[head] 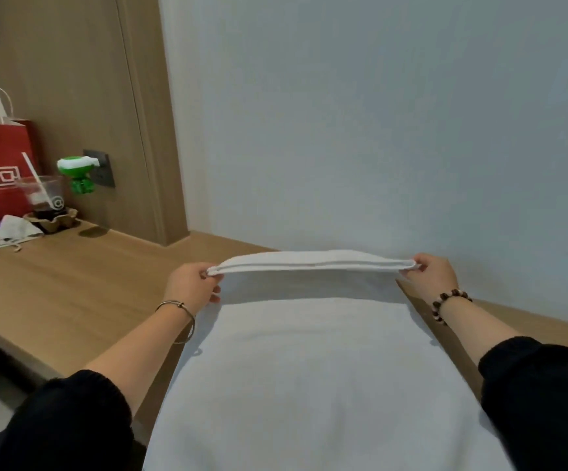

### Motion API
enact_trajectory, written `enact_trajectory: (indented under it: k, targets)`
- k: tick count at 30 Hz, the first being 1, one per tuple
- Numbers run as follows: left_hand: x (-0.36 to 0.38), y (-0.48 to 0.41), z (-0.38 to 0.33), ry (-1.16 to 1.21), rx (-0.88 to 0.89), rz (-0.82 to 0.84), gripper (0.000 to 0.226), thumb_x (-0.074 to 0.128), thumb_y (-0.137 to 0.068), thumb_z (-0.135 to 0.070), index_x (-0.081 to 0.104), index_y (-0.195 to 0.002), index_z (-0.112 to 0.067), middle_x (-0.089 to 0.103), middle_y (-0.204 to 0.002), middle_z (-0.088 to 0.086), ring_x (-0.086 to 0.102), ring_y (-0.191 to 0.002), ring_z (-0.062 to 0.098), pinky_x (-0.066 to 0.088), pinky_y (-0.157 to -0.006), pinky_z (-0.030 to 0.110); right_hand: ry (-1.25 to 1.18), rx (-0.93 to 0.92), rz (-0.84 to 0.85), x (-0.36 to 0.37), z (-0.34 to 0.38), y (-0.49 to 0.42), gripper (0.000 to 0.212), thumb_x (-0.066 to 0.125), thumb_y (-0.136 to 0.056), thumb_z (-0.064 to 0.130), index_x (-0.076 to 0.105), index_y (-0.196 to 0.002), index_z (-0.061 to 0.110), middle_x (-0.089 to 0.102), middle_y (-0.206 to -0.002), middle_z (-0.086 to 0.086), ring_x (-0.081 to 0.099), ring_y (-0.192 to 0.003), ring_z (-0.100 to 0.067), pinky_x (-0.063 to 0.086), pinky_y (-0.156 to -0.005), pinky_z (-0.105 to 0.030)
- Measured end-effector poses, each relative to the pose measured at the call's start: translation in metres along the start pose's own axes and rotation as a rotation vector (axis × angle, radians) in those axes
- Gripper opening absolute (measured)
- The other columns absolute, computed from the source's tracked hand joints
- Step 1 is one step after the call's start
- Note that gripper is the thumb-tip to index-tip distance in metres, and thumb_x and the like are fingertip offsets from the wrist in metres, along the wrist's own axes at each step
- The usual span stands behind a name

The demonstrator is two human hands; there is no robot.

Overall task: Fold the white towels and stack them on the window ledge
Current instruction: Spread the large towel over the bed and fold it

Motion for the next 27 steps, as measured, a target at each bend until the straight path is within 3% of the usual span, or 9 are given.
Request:
enact_trajectory:
  k: [2,5,8,10,12,15,21,24,27]
  targets:
    - [0.009,0.009,0.024,0.331,-0.212,0.050,0.015,0.055,-0.091,0.002,0.066,-0.084,-0.006,0.064,-0.082,0.018,0.063,-0.044,0.019,0.052,-0.045,0.024,-0.105,0.158,0.144,0.016,-0.023,0.008,0.021,0.059,-0.083,-0.003,0.062,-0.066,0.010,0.063,-0.070,-0.019,0.055,-0.064,-0.028,0.039,-0.050,-0.027]
    - [0.016,0.014,0.039,0.592,-0.455,0.068,0.011,0.054,-0.091,0.003,0.059,-0.083,-0.002,0.054,-0.084,0.014,0.062,-0.057,0.023,0.052,-0.039,0.024,-0.601,0.500,0.242,0.036,-0.043,0.018,0.007,0.054,-0.089,-0.005,0.061,-0.088,-0.003,0.061,-0.085,-0.019,0.058,-0.068,-0.025,0.054,-0.053,-0.032]
    - [0.028,0.008,0.042,0.710,-0.526,0.132,0.007,0.058,-0.092,-0.011,0.056,-0.096,-0.005,0.058,-0.089,0.013,0.058,-0.071,0.024,0.054,-0.041,0.028,-0.796,0.554,0.296,0.046,-0.037,0.020,0.016,0.050,-0.095,0.004,0.054,-0.110,-0.003,0.060,-0.094,-0.015,0.059,-0.080,-0.025,0.058,-0.061,-0.036]
    - [0.034,0.004,0.041,0.627,-0.488,0.184,0.025,0.063,-0.089,-0.006,0.054,-0.112,-0.005,0.059,-0.092,0.012,0.058,-0.072,0.021,0.054,-0.042,0.026,-0.773,0.563,0.344,0.055,-0.035,0.021,0.023,0.054,-0.093,0.000,0.053,-0.115,-0.005,0.062,-0.098,-0.016,0.060,-0.085,-0.027,0.059,-0.058,-0.033]
    - [0.033,-0.004,0.040,0.556,-0.433,0.150,0.048,0.063,-0.084,0.007,0.049,-0.128,-0.007,0.060,-0.106,0.014,0.059,-0.074,0.023,0.052,-0.040,0.024,-0.644,0.550,0.374,0.059,-0.035,0.018,0.030,0.057,-0.090,-0.006,0.052,-0.119,-0.009,0.060,-0.115,-0.022,0.060,-0.100,-0.035,0.057,-0.079,-0.040]
    - [0.018,-0.017,0.046,0.536,-0.387,0.008,0.070,0.061,-0.081,0.016,0.042,-0.140,-0.015,0.054,-0.126,0.019,0.057,-0.089,0.030,0.051,-0.038,0.023,-0.342,0.457,0.382,0.057,-0.031,0.008,0.008,0.060,-0.089,0.000,0.060,-0.094,0.006,0.055,-0.127,-0.025,0.059,-0.111,-0.036,0.052,-0.092,-0.043]
    - [0.015,-0.013,0.047,0.422,-0.369,0.097,0.073,0.059,-0.080,0.020,0.041,-0.142,-0.013,0.055,-0.116,0.023,0.054,-0.068,0.023,0.051,-0.039,0.022,-0.327,0.523,0.445,0.056,-0.039,0.020,0.007,0.057,-0.090,-0.003,0.054,-0.088,-0.008,0.057,-0.082,-0.017,0.058,-0.056,-0.024,0.050,-0.036,-0.023]
    - [0.013,-0.009,0.040,0.367,-0.342,0.164,0.074,0.058,-0.081,0.019,0.036,-0.144,-0.014,0.054,-0.095,0.016,0.044,-0.057,0.019,0.050,-0.040,0.023,-0.343,0.529,0.453,0.051,-0.041,0.018,0.012,0.051,-0.096,0.004,0.048,-0.086,-0.002,0.046,-0.065,-0.013,0.044,-0.044,-0.021,0.037,-0.029,-0.019]
    - [0.013,-0.001,0.038,0.238,-0.268,0.238,0.075,0.058,-0.082,0.016,0.033,-0.146,-0.014,0.053,-0.119,0.012,0.045,-0.055,0.019,0.051,-0.048,0.028,-0.280,0.512,0.447,0.048,-0.047,0.013,0.020,0.051,-0.097,0.007,0.045,-0.079,0.001,0.042,-0.060,-0.011,0.036,-0.040,-0.018,0.031,-0.031,-0.020]
Point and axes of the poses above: each hand's wrist, its own y-axis away from the middle knuckle, its own x-axis out of the palm, z = x × y, the point moved 9 cm from there along -y, towards the middle knuckle
